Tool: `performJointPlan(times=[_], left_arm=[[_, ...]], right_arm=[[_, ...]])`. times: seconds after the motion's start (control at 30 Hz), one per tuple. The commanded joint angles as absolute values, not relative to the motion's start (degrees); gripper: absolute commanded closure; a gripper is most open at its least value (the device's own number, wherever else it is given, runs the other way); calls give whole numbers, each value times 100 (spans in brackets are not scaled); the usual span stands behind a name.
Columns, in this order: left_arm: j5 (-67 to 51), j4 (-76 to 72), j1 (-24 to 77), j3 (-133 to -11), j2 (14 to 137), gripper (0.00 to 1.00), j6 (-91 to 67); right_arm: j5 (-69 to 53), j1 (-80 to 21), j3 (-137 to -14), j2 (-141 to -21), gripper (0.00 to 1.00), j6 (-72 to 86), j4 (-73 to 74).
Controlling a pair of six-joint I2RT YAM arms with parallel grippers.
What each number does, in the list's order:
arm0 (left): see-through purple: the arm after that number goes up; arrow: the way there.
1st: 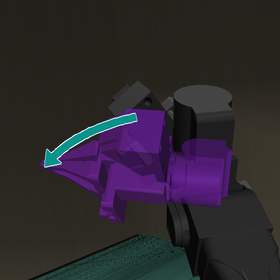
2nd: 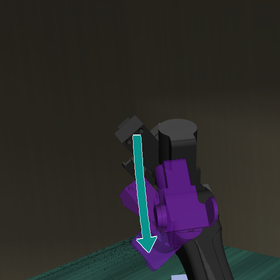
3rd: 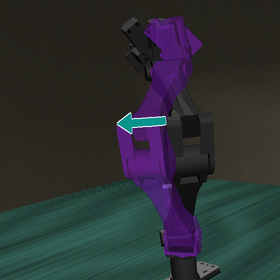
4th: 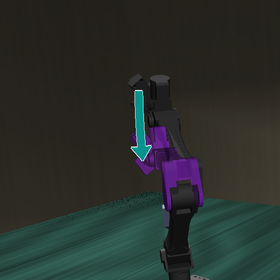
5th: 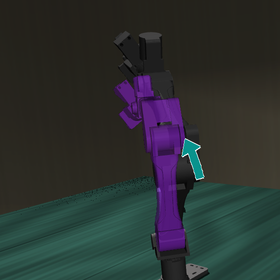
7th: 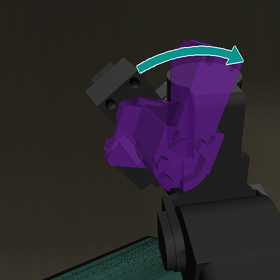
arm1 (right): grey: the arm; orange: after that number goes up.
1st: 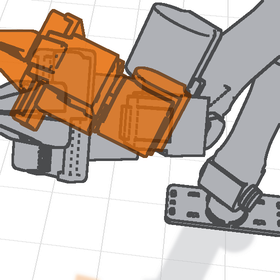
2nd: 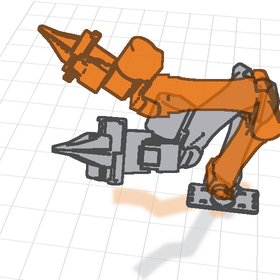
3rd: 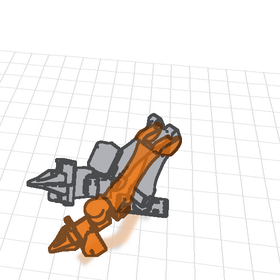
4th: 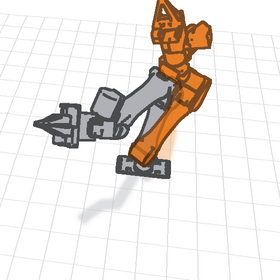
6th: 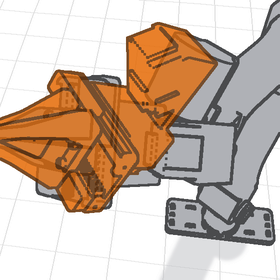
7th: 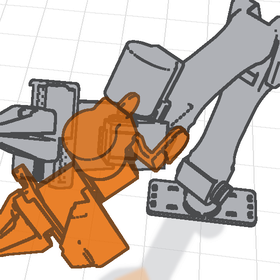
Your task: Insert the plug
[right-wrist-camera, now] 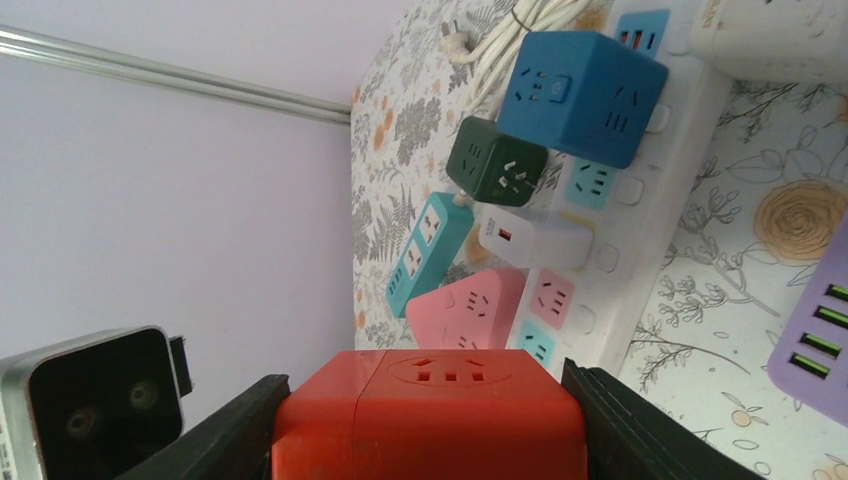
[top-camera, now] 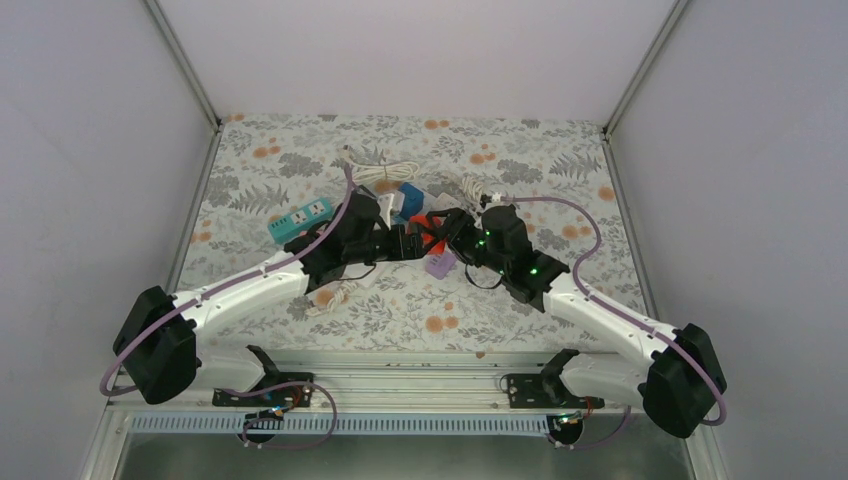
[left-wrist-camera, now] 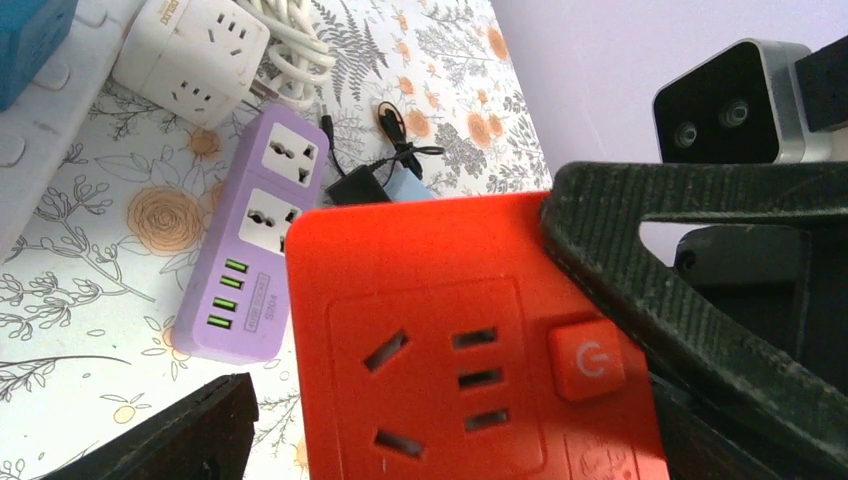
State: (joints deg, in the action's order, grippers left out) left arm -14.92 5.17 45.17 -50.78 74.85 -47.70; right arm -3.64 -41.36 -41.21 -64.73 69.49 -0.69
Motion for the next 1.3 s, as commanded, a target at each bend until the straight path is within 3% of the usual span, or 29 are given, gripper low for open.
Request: performJointPlan(times=[0.0, 0.27, 0.43, 0.7, 0.8, 0.93, 1.27], left_arm=[[-1146, 166, 4509, -5069, 7484, 12, -5256], [-986, 154, 4542, -5163, 7608, 26, -5129], [-1016, 215, 4560, -5231, 7754, 14, -5186], [-946, 227, 4561, -5259, 7874, 35, -4904], [-812, 345, 4554, -5273, 7826, 42, -4325], [-573, 622, 4553, -5272, 7690, 45, -3149], [196, 1275, 4361, -5341, 7247, 39, -892]], right_arm=[[-1105, -4175, -4124, -6482, 38, 7062, -380], [-1326, -4184, -4216, -6451, 39, 7215, -56], [-1422, -4184, -4278, -6493, 38, 7349, 4], [-1327, -4186, -4277, -6425, 38, 7380, 108], [-1099, -4177, -4324, -6387, 29, 7241, 324], [-427, -4165, -4196, -6015, 1, 6948, 477], [1001, -4123, -4179, -4746, 0, 6004, 1578]])
